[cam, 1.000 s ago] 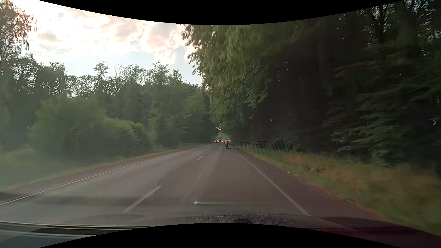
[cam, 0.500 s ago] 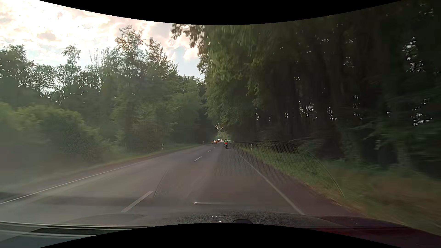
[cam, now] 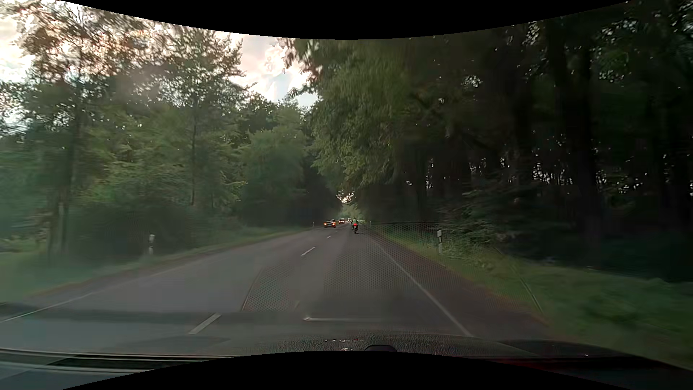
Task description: Follow the waypoints while adhering to traffic rules and regulations
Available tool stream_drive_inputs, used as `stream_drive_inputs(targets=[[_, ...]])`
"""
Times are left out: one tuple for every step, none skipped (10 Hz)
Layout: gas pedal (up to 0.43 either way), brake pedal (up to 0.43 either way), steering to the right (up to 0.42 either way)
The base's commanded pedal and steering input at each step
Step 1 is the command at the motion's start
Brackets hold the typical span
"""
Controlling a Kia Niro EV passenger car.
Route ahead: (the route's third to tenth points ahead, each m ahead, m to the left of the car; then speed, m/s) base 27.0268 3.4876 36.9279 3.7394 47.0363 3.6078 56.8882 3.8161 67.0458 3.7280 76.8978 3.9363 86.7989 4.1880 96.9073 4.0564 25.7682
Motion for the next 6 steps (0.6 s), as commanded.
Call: stream_drive_inputs(targets=[[0.311, 0.0, -0.001], [0.248, 0.0, -0.001], [0.24, 0.0, -0.001], [0.169, 0.0, -0.001], [0.157, 0.0, -0.001], [0.157, 0.0, -0.002]])
